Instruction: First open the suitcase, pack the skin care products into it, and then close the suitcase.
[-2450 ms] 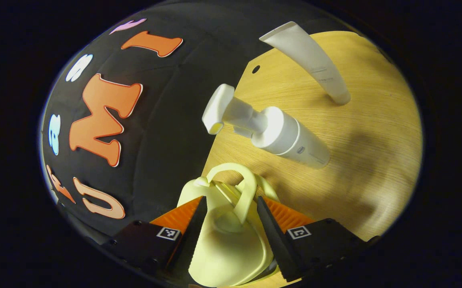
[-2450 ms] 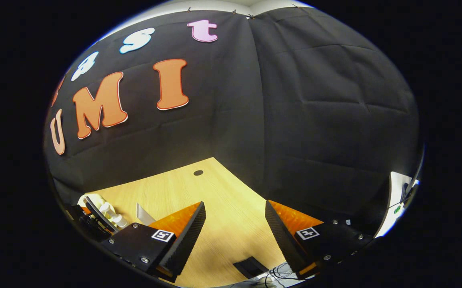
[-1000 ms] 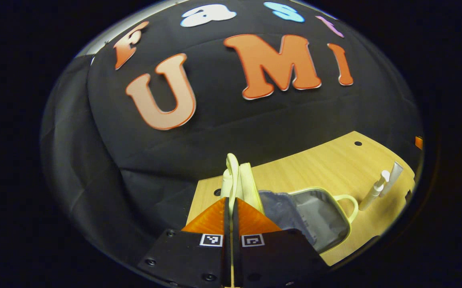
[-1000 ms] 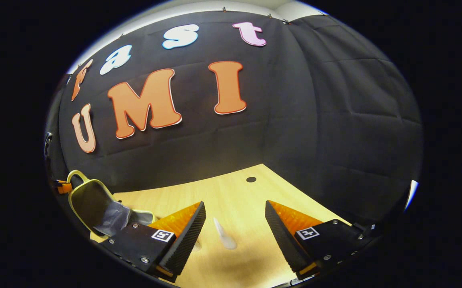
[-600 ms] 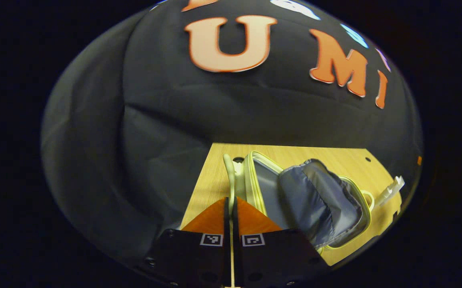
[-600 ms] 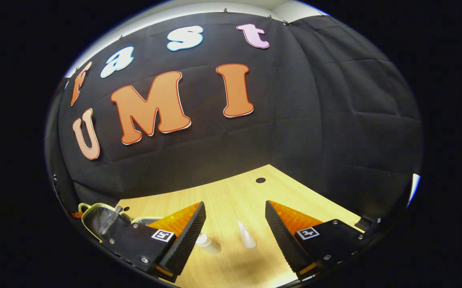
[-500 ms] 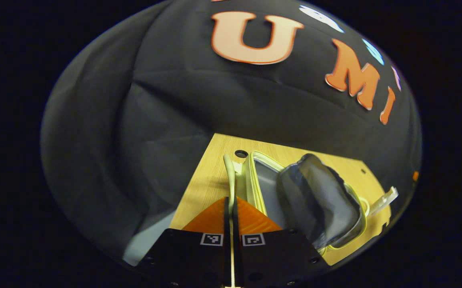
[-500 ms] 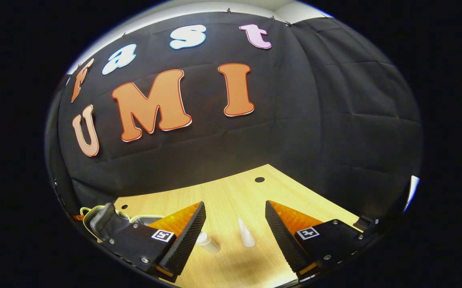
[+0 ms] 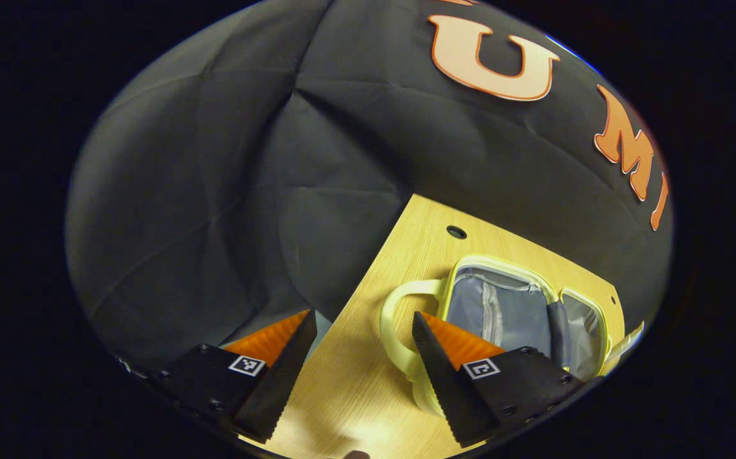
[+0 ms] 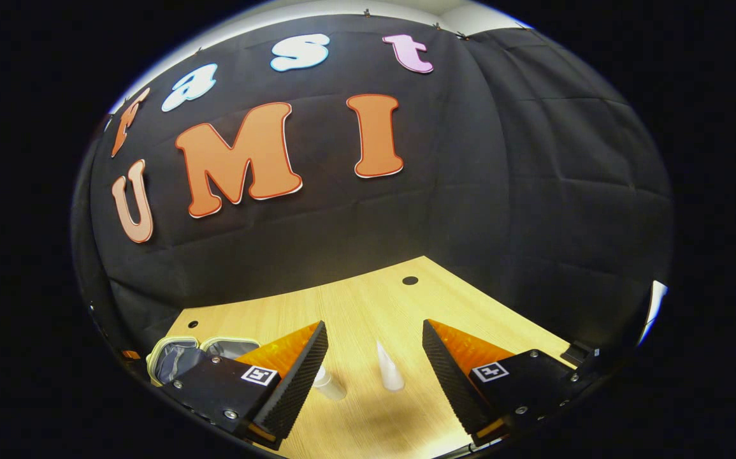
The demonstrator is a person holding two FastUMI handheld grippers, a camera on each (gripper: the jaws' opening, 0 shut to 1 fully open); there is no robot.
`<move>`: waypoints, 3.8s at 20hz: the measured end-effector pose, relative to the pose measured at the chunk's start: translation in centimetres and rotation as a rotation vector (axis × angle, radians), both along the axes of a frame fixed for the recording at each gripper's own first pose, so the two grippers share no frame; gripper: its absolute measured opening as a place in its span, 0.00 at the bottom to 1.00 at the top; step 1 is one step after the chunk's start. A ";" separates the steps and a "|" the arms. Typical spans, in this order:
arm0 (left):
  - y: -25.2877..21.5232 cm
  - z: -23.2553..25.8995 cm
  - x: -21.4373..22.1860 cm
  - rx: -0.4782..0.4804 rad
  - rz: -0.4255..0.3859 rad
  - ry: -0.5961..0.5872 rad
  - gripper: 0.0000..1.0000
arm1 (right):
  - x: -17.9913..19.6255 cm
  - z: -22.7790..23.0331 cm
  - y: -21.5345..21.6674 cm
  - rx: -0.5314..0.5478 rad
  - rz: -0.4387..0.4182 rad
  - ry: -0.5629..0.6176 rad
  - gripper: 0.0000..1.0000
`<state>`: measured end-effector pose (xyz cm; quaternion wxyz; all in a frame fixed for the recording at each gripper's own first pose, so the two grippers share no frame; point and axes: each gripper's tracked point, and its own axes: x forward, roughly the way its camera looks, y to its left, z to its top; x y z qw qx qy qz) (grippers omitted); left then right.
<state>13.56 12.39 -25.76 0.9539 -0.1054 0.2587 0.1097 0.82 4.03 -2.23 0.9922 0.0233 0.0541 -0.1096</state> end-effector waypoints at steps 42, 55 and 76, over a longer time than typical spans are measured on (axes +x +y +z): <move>-72.4 -8.5 -1.7 0.258 -0.681 -0.204 0.62 | 2.5 -9.9 -9.5 -0.141 0.209 0.236 0.95; -60.7 3.4 -8.5 0.087 -0.608 -0.030 0.63 | 6.9 -19.8 -4.5 -0.210 0.340 0.382 0.96; -46.7 0.9 -3.3 0.179 -0.688 0.370 0.63 | 5.4 -17.3 1.2 0.196 0.373 0.613 0.36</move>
